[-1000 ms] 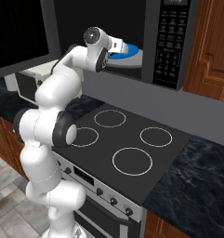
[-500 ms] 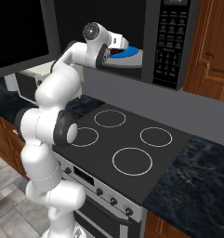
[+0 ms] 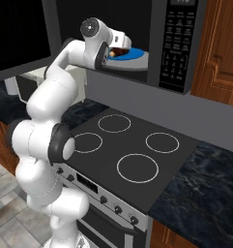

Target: Transport the steak from the fridge to the microwave and turn on the microwave.

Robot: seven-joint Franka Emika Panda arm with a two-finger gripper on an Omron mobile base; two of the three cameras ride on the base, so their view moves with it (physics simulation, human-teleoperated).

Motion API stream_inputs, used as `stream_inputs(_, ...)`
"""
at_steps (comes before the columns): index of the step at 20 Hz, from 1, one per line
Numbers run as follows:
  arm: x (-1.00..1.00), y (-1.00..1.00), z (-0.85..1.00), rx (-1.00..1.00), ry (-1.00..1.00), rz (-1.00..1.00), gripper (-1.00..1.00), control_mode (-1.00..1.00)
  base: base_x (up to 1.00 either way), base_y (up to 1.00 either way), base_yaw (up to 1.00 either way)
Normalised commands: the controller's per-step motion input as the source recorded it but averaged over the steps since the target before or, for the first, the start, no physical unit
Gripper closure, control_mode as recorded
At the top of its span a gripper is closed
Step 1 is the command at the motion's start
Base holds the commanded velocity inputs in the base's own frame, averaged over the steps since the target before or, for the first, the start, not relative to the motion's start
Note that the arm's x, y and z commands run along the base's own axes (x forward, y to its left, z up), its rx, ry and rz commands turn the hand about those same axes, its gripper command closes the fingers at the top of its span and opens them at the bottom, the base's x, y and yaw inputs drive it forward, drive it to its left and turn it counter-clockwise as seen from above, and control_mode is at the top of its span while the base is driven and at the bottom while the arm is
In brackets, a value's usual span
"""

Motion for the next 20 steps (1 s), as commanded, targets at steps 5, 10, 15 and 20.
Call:
stream_inputs(5,-0.51,0.22,-0.25,-0.01,-0.16,0.00,-1.00,-1.00,0.00,0.00,0.00)
stream_inputs(10,-0.58,0.35,0.29,-0.02,-0.15,0.00,-1.00,-1.00,0.00,0.00,0.00)
stream_inputs(15,-0.63,0.36,0.57,-0.01,-0.05,0.00,-1.00,-1.00,0.00,0.00,0.00)
stream_inputs(20,-0.95,0.36,0.28,-0.04,-0.01,0.00,-1.00,-1.00,0.00,0.00,0.00)
